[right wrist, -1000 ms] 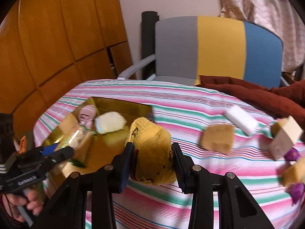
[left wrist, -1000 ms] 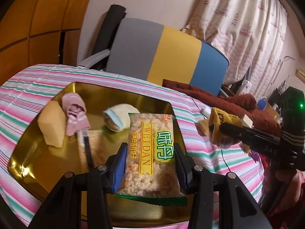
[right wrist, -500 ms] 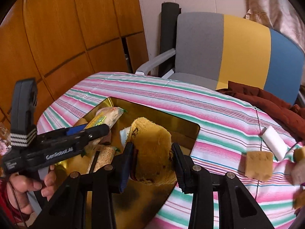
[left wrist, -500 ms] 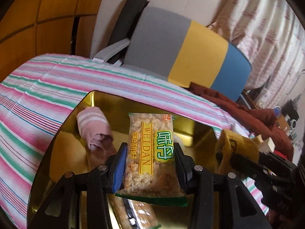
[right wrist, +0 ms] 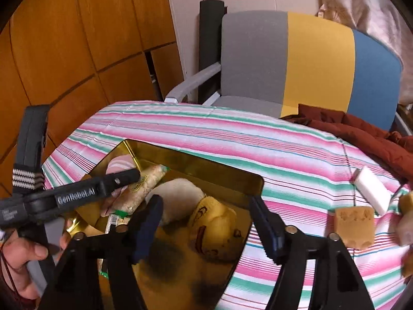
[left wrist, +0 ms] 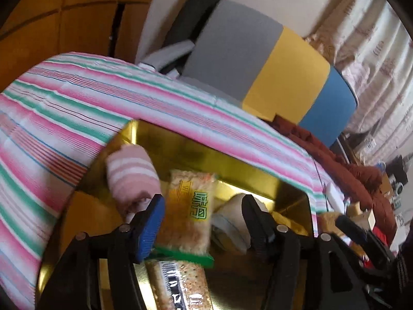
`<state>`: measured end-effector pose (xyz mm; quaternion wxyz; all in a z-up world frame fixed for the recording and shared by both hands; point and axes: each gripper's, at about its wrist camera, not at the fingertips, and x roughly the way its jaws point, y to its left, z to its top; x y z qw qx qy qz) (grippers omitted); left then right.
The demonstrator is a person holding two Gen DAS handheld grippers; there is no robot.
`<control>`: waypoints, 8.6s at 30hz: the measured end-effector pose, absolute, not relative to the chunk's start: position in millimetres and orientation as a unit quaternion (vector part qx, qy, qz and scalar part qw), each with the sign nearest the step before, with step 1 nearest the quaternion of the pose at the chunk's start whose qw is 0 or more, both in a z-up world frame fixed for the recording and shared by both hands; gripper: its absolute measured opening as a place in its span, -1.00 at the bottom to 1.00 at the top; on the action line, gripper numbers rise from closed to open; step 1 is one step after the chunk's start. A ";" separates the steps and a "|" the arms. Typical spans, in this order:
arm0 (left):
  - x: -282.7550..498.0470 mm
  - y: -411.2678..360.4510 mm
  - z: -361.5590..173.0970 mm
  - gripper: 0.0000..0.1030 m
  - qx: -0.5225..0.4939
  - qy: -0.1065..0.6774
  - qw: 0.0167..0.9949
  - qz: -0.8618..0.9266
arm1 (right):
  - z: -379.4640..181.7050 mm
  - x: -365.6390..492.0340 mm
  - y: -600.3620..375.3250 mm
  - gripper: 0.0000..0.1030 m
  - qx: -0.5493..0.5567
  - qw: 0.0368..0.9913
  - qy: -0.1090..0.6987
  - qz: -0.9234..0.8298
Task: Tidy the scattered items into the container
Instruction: 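Carry the WEIDAN pack and yellow plush into the gold tray and release, then move the left tool to the sponges while the right grasps a purple candy pack, then grasp a tan sponge with the left tool while the right holds the purple pack, then carry the sponge and purple pack over the gold tray and release both, then move both tools back toward the remaining items on the bedspread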
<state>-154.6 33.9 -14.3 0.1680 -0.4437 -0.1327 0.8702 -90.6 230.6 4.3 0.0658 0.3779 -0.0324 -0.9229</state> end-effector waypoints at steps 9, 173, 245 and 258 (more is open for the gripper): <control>-114.8 38.3 1.1 0.26 -0.409 -0.147 0.170 0.885 | 15.4 -54.4 244.9 0.41 0.362 0.068 -0.044 -0.929; -6.0 54.5 -9.9 -0.29 -0.413 -0.150 0.266 0.858 | 3.1 -2.6 304.9 -0.08 0.392 0.192 -0.098 -0.894; 23.0 183.8 3.7 0.27 -0.459 -0.029 0.332 0.824 | -8.3 44.3 487.1 0.57 0.377 -0.125 -0.154 -0.905; 29.3 226.0 -9.8 0.27 -0.481 0.001 0.346 0.805 | -28.3 23.3 529.0 0.52 0.369 -0.014 -0.225 -0.902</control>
